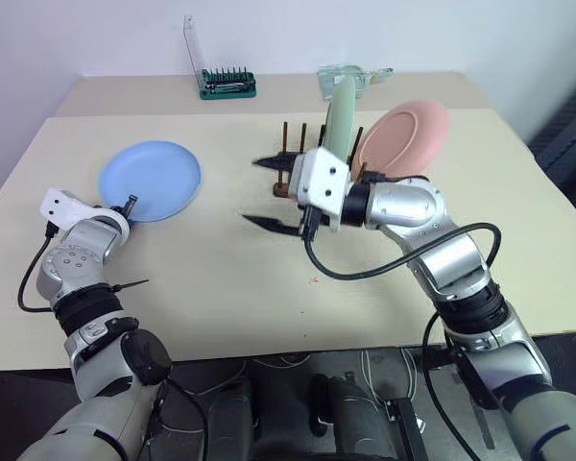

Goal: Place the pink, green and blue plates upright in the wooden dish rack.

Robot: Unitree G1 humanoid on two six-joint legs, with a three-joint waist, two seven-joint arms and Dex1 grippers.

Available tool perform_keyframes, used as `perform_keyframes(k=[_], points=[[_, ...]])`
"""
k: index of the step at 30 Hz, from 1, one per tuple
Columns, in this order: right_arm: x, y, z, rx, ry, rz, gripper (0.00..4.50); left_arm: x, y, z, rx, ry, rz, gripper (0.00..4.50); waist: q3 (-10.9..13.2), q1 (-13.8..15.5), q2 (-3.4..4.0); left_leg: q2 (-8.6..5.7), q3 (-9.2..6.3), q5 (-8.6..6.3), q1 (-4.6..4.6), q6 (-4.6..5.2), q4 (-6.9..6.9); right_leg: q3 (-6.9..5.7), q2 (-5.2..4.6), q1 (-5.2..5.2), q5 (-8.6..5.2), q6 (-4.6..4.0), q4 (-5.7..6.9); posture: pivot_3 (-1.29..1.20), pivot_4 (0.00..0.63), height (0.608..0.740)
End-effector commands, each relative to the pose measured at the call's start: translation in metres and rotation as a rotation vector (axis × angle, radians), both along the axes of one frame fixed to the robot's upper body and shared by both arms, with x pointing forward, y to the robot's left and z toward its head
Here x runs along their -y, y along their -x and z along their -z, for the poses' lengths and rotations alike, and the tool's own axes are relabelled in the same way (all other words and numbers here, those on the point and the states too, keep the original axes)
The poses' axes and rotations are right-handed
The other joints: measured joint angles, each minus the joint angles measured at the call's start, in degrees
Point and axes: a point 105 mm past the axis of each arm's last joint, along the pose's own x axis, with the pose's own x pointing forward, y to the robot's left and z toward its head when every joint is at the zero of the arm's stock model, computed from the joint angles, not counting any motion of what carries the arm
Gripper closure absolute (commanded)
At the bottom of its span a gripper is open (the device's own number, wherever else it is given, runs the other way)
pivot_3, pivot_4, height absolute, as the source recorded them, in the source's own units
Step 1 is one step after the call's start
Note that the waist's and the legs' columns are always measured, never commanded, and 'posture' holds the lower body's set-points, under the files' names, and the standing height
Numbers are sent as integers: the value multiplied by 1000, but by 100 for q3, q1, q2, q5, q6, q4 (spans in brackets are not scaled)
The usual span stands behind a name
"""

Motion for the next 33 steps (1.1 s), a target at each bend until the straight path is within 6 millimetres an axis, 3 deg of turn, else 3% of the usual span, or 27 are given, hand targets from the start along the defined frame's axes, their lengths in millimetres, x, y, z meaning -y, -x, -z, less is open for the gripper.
perform_keyframes(k=[1, 4, 7, 9, 11, 20, 26, 29, 33], points=[[-3, 6, -10, 49, 2, -24, 671, 2, -1, -29, 84, -101, 24, 4455, 0, -1, 0, 0, 0, 0, 0, -1, 0, 0, 0, -1, 0, 0, 0, 0, 150, 730], [-5, 4, -10, 105, 32, -17, 671, 14, 1, -61, 158, -236, 75, 4455, 2, -2, -3, 0, 2, 0, -2, -1, 0, 1, -1, -2, 0, 0, -2, 0, 150, 730], [-13, -6, -8, 219, 84, 6, 671, 45, 8, -109, 268, -370, 153, 4455, 5, 7, -10, 0, 1, 0, -5, -2, 0, 1, -1, -4, 0, 0, -2, 0, 150, 730], [-19, -10, -7, 296, 110, 9, 154, 61, 13, -129, 304, -443, 181, 4500, 5, 9, -10, 1, 1, 0, -4, -2, 0, 1, -3, -2, 0, 0, -3, 0, 150, 730], [-28, -19, -13, 416, 120, 40, 43, 79, 20, -146, 336, -497, 215, 4500, 6, -1, -9, 0, 1, 0, -3, -3, 0, 2, -3, -2, 0, 0, -3, 0, 150, 730], [-46, -51, -34, 692, 125, 149, 43, 118, 37, -176, 398, -505, 312, 4500, 6, -30, -9, -2, 3, 4, -2, -6, -4, 6, 3, -3, 0, 0, -1, 0, 150, 730], [-47, -69, -27, 747, 165, 214, 43, 126, 40, -181, 412, -473, 335, 4500, 6, -27, -9, -5, 5, 6, -2, -9, -3, 7, 3, -1, 0, 0, -1, 0, 150, 730], [-43, -77, -28, 783, 182, 256, 849, 128, 41, -182, 416, -467, 348, 4500, 6, -31, -9, -5, 4, 6, -3, -9, -3, 7, 3, -2, 0, 0, 0, 0, 150, 730], [-38, -81, -34, 801, 165, 296, 2957, 128, 42, -182, 412, -476, 358, 4500, 6, -33, -9, -5, 3, 7, -2, -11, -3, 7, 4, -2, 0, 0, 0, 0, 150, 730]])
